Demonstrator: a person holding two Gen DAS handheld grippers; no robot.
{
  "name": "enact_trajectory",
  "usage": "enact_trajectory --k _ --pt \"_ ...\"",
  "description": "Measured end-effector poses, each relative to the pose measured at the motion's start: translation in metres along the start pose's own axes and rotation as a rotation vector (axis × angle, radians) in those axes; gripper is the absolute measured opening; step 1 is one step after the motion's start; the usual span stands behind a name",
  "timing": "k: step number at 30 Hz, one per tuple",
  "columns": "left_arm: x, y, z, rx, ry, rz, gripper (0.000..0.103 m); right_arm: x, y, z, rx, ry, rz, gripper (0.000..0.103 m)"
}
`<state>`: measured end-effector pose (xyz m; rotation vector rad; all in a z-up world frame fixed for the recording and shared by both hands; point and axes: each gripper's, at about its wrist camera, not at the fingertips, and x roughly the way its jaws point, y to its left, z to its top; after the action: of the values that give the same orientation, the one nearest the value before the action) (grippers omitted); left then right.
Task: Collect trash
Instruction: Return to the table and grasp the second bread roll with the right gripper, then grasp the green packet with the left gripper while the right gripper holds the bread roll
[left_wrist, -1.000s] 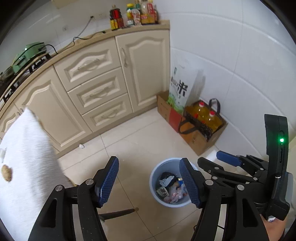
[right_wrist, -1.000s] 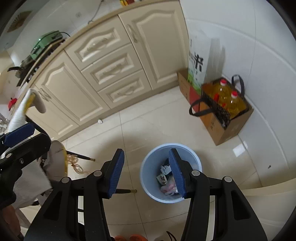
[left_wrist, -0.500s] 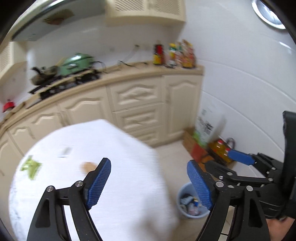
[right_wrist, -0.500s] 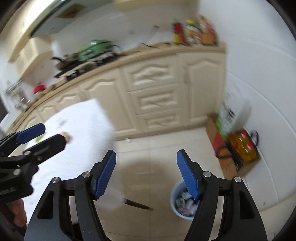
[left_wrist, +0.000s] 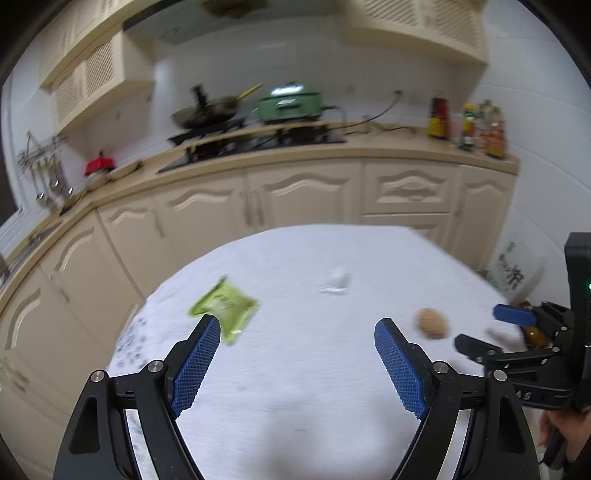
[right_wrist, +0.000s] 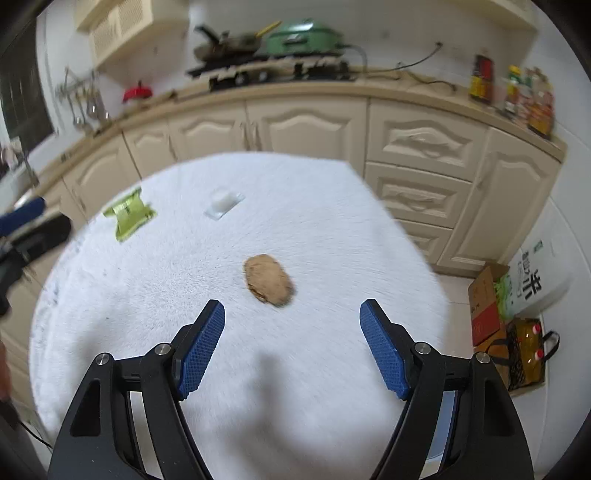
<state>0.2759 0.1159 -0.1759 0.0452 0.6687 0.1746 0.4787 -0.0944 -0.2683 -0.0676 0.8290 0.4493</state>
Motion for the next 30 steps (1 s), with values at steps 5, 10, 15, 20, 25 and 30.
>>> enact_trajectory --k 5,10,15,20,25,30 --pt "0.026 0.046 -0.002 -0.057 0.065 0.051 0.082 0.041 0.013 0.012 -0.038 0.06 -0.019 0.077" --pt "0.095 0.062 0.036 -0.106 0.141 0.069 0.082 0.057 0.015 0.014 -0.057 0.082 -0.029 0.063" --pt "0.138 0.065 0.046 -0.107 0.183 0.063 0.083 0.065 0.017 0.017 -0.091 0.095 -0.025 0.037" --pt "0.177 0.063 0.052 -0.11 0.203 0.06 0.082 0.066 0.014 0.021 -0.079 0.084 0.007 0.037" --pt "0.208 0.062 0.06 -0.094 0.217 0.06 0.082 0.07 0.009 0.024 -0.055 0.082 0.037 0.037" --pt "0.233 0.06 0.062 -0.083 0.244 0.047 0.029 0.07 0.007 0.024 -0.039 0.074 0.057 0.037"
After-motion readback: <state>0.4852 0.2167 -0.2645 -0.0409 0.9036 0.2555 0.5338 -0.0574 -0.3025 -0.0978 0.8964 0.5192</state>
